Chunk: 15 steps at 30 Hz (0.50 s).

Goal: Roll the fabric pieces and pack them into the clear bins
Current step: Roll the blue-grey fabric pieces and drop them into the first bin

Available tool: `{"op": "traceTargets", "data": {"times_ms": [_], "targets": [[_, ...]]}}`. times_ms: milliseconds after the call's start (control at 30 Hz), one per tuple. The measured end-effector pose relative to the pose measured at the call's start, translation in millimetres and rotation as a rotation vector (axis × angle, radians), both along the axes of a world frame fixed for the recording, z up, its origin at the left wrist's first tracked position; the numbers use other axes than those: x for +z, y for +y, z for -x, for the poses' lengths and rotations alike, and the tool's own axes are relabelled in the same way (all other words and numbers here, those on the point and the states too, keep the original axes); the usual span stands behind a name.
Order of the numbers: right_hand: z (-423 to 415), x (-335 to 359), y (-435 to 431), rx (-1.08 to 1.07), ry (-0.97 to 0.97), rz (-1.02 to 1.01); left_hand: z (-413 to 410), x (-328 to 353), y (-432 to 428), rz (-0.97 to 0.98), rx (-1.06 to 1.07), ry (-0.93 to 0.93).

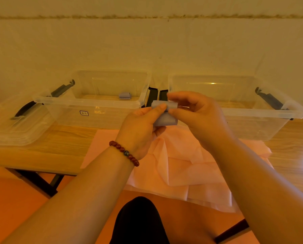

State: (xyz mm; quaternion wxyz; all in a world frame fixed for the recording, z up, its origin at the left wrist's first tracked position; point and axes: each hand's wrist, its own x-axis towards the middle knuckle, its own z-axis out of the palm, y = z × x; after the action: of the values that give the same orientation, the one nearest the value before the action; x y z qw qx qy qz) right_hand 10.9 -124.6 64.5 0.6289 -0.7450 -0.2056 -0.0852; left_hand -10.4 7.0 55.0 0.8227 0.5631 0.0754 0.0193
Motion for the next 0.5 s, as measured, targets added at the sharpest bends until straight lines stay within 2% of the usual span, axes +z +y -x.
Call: {"op": "traceTargets", "data": {"times_ms": [167,500], "targets": [[-2.7,1.0,-3.0,-0.062,0.035,0.046,0.7,0.4,1.6,-0.045,-0.037,-0.026],[-2.0,7.3,-4.5,-0.062,-0.026,0.053,0.8,-0.4,3.2,-0.054,-0.086,0.000]]}}
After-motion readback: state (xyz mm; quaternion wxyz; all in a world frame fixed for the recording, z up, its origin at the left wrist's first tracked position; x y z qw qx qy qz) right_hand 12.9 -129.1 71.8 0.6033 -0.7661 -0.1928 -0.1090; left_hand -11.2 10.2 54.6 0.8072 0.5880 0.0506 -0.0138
